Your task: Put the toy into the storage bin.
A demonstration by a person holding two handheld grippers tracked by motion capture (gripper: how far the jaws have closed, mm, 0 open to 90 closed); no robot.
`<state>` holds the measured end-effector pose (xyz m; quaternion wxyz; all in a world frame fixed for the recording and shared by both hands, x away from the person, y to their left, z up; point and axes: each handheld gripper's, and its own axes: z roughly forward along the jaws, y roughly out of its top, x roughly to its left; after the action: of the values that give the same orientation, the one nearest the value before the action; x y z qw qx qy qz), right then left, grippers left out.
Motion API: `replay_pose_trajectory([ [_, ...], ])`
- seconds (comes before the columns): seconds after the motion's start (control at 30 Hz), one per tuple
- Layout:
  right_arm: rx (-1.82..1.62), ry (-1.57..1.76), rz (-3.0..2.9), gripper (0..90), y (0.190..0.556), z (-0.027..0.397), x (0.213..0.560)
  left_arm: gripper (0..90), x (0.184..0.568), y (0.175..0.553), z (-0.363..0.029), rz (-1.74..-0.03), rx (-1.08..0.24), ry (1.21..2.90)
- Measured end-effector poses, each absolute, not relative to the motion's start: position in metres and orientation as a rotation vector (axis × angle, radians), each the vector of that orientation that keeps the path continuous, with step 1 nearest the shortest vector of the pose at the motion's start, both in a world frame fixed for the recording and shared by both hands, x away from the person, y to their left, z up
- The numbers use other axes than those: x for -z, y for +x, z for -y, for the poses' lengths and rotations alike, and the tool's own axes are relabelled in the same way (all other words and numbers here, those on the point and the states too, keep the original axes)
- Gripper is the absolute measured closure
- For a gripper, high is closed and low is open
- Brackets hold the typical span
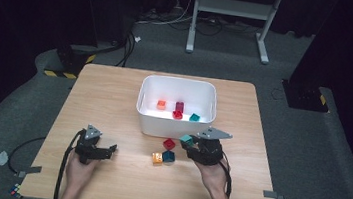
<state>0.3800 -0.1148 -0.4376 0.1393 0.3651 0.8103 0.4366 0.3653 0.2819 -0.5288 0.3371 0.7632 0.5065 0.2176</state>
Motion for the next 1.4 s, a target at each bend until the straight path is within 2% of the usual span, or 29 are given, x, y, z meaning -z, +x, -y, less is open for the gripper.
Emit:
replay_pose_trajectory([
  [0.67,-1.341,1.04,-2.343,58.9,0.384,0.125,0.401,14.8,0.529,0.365,-0.282,-1.32,-0.567,1.989],
  [1.4,-1.45,1.046,-2.308,58.9,0.411,0.131,0.361,14.8,0.529,0.365,-0.282,-1.32,-0.567,1.99],
])
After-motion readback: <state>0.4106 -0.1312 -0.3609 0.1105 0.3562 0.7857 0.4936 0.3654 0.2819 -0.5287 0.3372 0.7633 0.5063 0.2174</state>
